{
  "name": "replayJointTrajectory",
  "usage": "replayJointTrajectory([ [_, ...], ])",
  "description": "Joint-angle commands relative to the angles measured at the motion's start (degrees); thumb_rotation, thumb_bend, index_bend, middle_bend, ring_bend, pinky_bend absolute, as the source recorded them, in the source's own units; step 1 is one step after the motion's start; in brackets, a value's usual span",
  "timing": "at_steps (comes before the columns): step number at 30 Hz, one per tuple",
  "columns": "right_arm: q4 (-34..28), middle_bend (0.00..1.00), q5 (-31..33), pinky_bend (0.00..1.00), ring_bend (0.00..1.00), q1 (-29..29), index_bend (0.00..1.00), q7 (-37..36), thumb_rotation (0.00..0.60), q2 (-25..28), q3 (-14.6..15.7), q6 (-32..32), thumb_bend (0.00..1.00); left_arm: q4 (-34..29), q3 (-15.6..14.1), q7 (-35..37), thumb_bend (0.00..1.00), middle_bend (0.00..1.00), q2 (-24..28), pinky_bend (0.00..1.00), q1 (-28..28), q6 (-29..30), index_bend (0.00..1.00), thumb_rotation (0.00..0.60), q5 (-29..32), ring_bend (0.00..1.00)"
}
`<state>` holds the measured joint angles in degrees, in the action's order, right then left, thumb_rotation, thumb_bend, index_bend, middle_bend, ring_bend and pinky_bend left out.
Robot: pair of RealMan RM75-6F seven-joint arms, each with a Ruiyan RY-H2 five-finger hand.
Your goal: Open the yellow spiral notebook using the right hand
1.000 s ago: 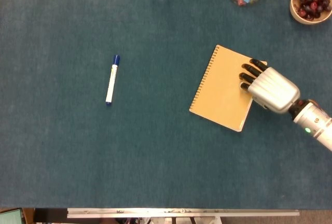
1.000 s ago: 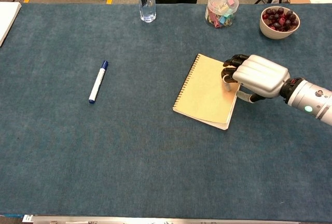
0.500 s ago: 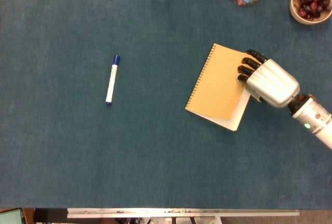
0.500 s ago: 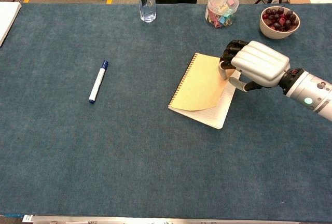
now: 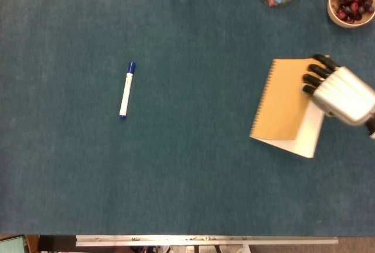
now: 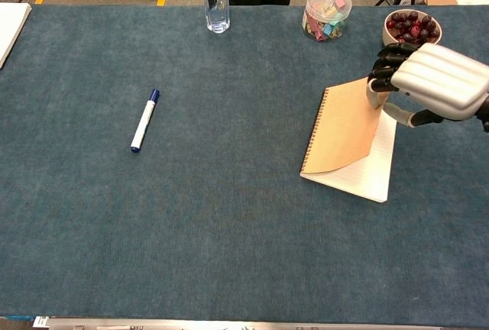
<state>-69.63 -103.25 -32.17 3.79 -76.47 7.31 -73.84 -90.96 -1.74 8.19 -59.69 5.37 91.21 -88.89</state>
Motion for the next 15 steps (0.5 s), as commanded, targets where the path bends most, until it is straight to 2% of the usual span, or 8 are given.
replayJointTrajectory([
  [1, -1.28, 0.47, -1.55, 0.19, 0.29, 1.24, 0.75, -0.96, 0.600, 2.79, 1.09, -2.37, 0.48, -0.21, -0.01, -0.24, 0.49, 0.11, -0.23, 0.06, -0.01, 0.00, 0.08, 0.600, 0.02, 0.02],
  [6, -2.67, 0.47, -1.83, 0.19, 0.29, -0.18, 0.75, -0.22, 0.600, 2.38, -0.53, -1.26, 0.47, -0.55, -0.09, -0.37, 0.49, 0.11, -0.31, 0.06, -0.20, -0.02, 0.08, 0.600, -0.43, 0.02],
  [15, 0.23, 0.47, 1.50, 0.19, 0.29, -6.73, 0.75, 1.67, 0.600, -5.34, -5.29, 9.41, 0.47, -0.07, -0.32, 0.48, 0.49, 0.10, 0.37, 0.06, 0.39, 0.03, 0.08, 0.600, 0.53, 0.02],
])
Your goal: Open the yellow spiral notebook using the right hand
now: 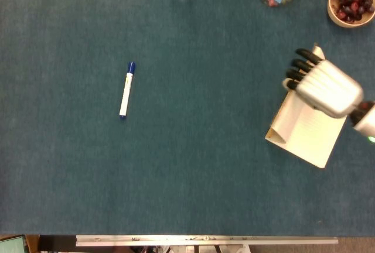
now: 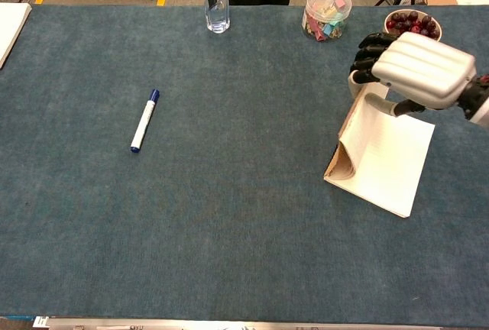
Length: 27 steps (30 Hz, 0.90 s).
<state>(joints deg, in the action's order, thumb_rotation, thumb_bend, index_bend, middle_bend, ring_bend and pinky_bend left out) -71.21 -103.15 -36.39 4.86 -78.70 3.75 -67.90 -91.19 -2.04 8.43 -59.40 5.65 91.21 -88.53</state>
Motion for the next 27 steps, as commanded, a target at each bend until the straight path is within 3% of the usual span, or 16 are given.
replayJointTrajectory([
  [1, 2.51, 0.47, 1.66, 0.19, 0.29, -3.15, 0.75, 0.55, 0.600, -4.07, -2.14, 4.26, 0.47, 0.25, 0.01, 0.35, 0.49, 0.10, 0.10, 0.06, 0.16, 0.08, 0.08, 0.600, 0.25, 0.02],
  [10, 9.62, 0.47, 3.74, 0.19, 0.29, -8.18, 0.75, 0.34, 0.600, -12.33, -4.85, 9.73, 0.46, 0.56, -0.02, 0.87, 0.49, 0.10, 0.34, 0.06, 0.36, 0.13, 0.08, 0.600, 0.45, 0.02],
  [19, 16.24, 0.46, 4.99, 0.19, 0.29, -10.48, 0.75, 0.50, 0.600, -18.57, -4.88, 12.33, 0.46, 0.33, -0.11, 0.68, 0.49, 0.10, 0.49, 0.06, 0.40, 0.06, 0.08, 0.600, 0.39, 0.02],
  [21, 17.35, 0.45, 5.35, 0.19, 0.29, -10.67, 0.71, 0.54, 0.600, -19.55, -4.92, 12.54, 0.46, 0.24, -0.12, 0.61, 0.49, 0.10, 0.51, 0.06, 0.39, 0.04, 0.08, 0.600, 0.37, 0.02],
  [27, 20.27, 0.34, 6.93, 0.18, 0.21, -10.89, 0.43, 3.61, 0.600, -22.50, -5.28, 13.38, 0.45, -0.02, -0.22, 0.28, 0.49, 0.10, 0.53, 0.06, 0.34, -0.16, 0.08, 0.600, 0.29, 0.02],
])
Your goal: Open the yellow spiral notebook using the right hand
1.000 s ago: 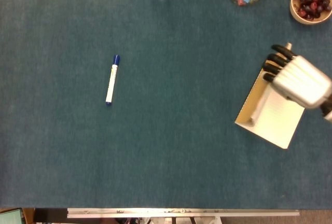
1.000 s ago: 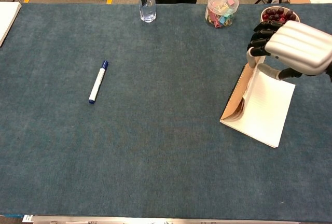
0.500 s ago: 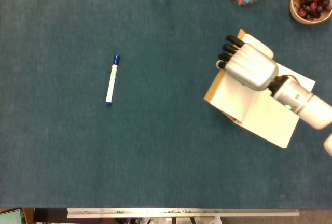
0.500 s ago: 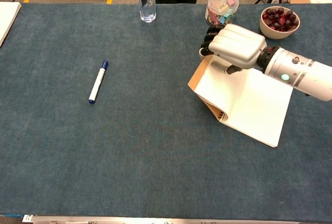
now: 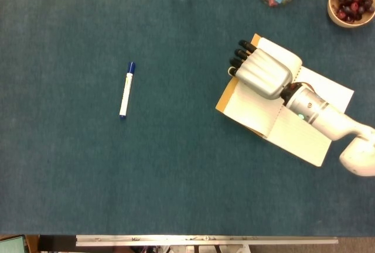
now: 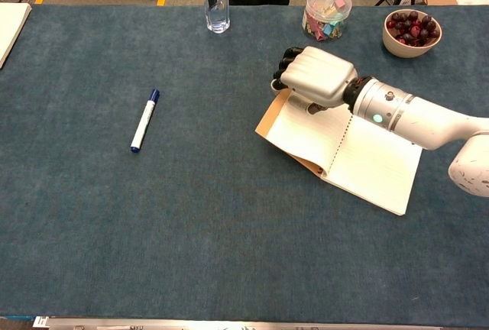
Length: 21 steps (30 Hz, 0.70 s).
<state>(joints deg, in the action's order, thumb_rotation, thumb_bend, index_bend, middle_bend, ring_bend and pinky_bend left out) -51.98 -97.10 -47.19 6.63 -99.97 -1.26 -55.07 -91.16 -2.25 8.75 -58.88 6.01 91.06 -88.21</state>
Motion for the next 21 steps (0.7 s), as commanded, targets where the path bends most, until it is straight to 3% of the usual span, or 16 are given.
replayJointTrajectory([
  [1, 1.33, 0.32, 1.41, 0.17, 0.19, -0.03, 0.38, 2.99, 0.600, -1.81, -0.47, 0.80, 0.45, -0.08, 0.00, -0.04, 0.49, 0.10, 0.02, 0.06, -0.01, 0.03, 0.08, 0.600, -0.06, 0.02],
  [4, 1.78, 0.27, 2.17, 0.15, 0.14, 0.04, 0.28, 5.55, 0.600, -3.09, -0.89, 0.59, 0.45, -0.14, 0.05, 0.03, 0.49, 0.10, 0.07, 0.06, 0.04, 0.11, 0.08, 0.600, 0.02, 0.02],
  [8, 2.97, 0.23, 2.79, 0.13, 0.12, 0.06, 0.23, 9.08, 0.600, -4.86, -1.26, 0.16, 0.44, -0.13, -0.03, 0.03, 0.49, 0.10, 0.10, 0.06, 0.08, 0.06, 0.08, 0.600, 0.00, 0.02],
  [14, 3.62, 0.22, 2.97, 0.12, 0.11, -0.01, 0.21, 11.71, 0.600, -6.38, -1.44, -1.23, 0.44, -0.21, -0.02, 0.16, 0.49, 0.10, 0.22, 0.06, 0.13, 0.07, 0.08, 0.600, 0.08, 0.02],
  [21, -0.01, 0.22, 1.67, 0.12, 0.11, 0.52, 0.21, 7.69, 0.600, -4.30, -0.97, -5.47, 0.44, -0.15, -0.07, 0.16, 0.49, 0.10, 0.18, 0.06, 0.10, -0.03, 0.08, 0.600, -0.01, 0.02],
])
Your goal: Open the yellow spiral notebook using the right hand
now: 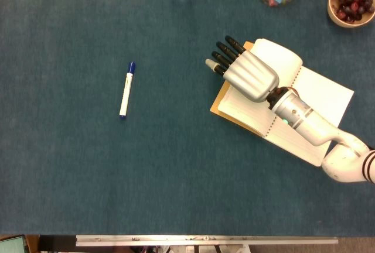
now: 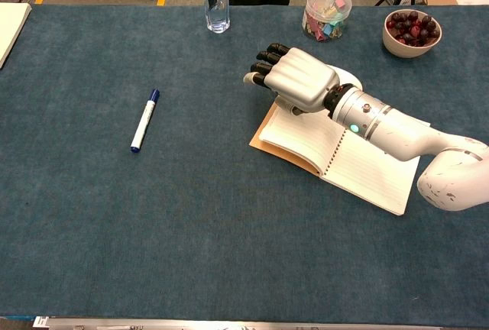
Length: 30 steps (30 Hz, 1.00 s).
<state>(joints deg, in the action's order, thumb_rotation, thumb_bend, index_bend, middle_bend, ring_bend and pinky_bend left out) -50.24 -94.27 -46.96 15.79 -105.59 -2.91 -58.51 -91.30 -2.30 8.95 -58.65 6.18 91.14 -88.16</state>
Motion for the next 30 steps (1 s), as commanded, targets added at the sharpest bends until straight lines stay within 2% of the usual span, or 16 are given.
replayJointTrajectory([
  [1, -2.57, 0.22, -1.73, 0.12, 0.11, 0.52, 0.21, -1.81, 0.600, 2.04, 1.33, -2.57, 0.44, -0.03, -0.04, -0.10, 0.49, 0.10, -0.06, 0.06, -0.13, -0.18, 0.08, 0.600, -0.14, 0.02],
  [7, -4.46, 0.22, -3.83, 0.12, 0.11, 2.39, 0.21, -3.85, 0.600, 4.61, 3.76, -6.21, 0.44, 0.09, 0.02, -0.05, 0.49, 0.10, -0.23, 0.06, -0.36, -0.47, 0.08, 0.600, -0.18, 0.02],
  [13, -2.76, 0.22, -6.53, 0.12, 0.11, 4.15, 0.21, -5.03, 0.600, 6.06, 6.97, -8.74, 0.44, 0.00, 0.02, -0.23, 0.49, 0.10, -0.38, 0.06, -0.58, -0.82, 0.08, 0.600, -0.19, 0.02],
  [20, 0.04, 0.22, -4.59, 0.12, 0.11, 4.20, 0.21, -5.21, 0.600, 4.30, 5.51, -7.22, 0.44, -0.71, 0.06, -0.91, 0.49, 0.10, -0.34, 0.06, -1.05, -1.02, 0.08, 0.600, -0.73, 0.02],
  [22, 0.91, 0.22, -3.99, 0.12, 0.11, 4.00, 0.21, -4.44, 0.600, 3.48, 4.97, -6.46, 0.44, -0.80, 0.07, -0.92, 0.49, 0.10, -0.21, 0.06, -1.00, -1.00, 0.08, 0.600, -0.57, 0.02],
  [23, -0.18, 0.22, -3.35, 0.12, 0.11, 5.29, 0.21, -1.51, 0.600, 2.77, 5.86, -5.21, 0.44, -0.81, 0.05, -0.94, 0.49, 0.10, -0.14, 0.06, -0.94, -0.91, 0.08, 0.600, -0.57, 0.02],
  [24, 0.32, 0.22, -2.38, 0.12, 0.11, 4.93, 0.21, -0.97, 0.600, 1.92, 5.04, -3.98, 0.44, -0.84, 0.02, -0.97, 0.49, 0.10, -0.09, 0.06, -0.90, -0.83, 0.08, 0.600, -0.60, 0.02],
  [30, 3.20, 0.22, -1.65, 0.12, 0.11, 3.78, 0.21, -0.87, 0.600, -1.25, 4.31, -1.70, 0.44, -0.92, 0.01, -0.90, 0.49, 0.10, -0.01, 0.06, -0.83, -0.81, 0.08, 0.600, -0.40, 0.02],
])
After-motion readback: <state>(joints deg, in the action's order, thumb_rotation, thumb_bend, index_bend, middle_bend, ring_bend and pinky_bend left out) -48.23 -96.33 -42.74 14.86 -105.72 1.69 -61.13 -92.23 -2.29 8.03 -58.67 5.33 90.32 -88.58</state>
